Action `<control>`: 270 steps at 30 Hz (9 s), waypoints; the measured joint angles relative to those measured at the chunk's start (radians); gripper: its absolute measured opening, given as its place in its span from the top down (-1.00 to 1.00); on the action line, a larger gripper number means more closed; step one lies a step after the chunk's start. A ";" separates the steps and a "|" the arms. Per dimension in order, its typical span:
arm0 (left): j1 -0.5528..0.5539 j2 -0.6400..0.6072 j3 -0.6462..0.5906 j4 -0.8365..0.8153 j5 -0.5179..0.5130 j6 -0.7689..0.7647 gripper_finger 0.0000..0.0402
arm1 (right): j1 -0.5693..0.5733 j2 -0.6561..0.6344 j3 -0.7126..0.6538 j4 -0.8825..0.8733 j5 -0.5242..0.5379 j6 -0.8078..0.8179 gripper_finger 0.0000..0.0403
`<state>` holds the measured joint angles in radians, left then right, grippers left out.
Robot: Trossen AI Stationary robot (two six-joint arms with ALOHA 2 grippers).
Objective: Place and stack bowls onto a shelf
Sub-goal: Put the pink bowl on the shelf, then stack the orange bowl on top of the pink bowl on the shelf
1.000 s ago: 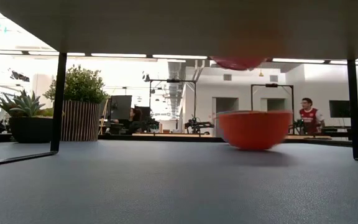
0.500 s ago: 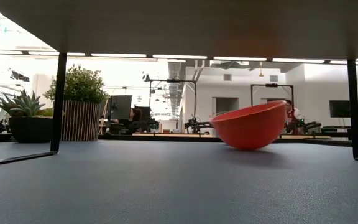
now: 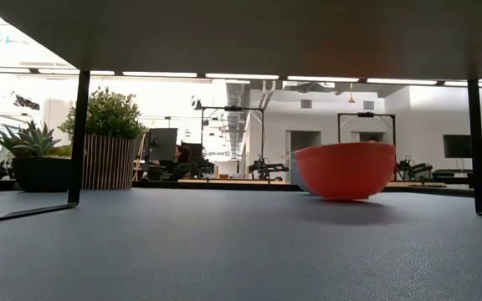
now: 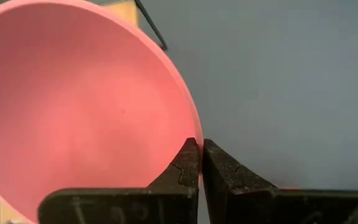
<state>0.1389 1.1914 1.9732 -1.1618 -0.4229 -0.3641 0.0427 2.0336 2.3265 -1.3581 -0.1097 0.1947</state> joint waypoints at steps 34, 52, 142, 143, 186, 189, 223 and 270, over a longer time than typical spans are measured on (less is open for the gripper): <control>0.000 0.000 0.000 -0.131 0.060 -0.052 -0.26 | 0.163 0.101 0.005 0.106 0.005 0.224 0.85; 0.000 0.000 0.000 -0.131 0.061 -0.048 -0.26 | 0.157 0.093 0.030 0.123 0.000 0.166 0.27; 0.000 0.000 0.000 -0.195 0.086 -0.024 -0.26 | -0.093 -0.062 -0.637 0.192 0.074 0.470 0.86; 0.000 0.000 0.000 -0.195 0.087 -0.024 -0.26 | -0.087 -0.074 -0.612 0.192 0.076 0.469 0.86; 0.000 -0.001 0.000 -0.247 0.099 -0.153 -0.26 | 0.401 -0.093 -0.043 0.272 0.178 -0.674 0.86; 0.000 -0.001 0.000 -0.247 0.105 -0.155 -0.26 | 0.400 -0.066 -0.039 0.291 0.183 -0.677 0.86; 0.000 -0.001 0.000 -0.292 0.103 -0.131 -0.26 | 0.425 -0.049 -0.041 0.165 0.160 -0.565 0.79; 0.000 -0.001 0.000 -0.313 0.103 -0.156 -0.26 | 0.507 -0.080 0.018 0.293 0.468 -0.324 0.60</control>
<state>0.1388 1.1908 1.9736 -1.4750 -0.3202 -0.5198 0.5500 1.9533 2.3450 -1.0651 0.3580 -0.1298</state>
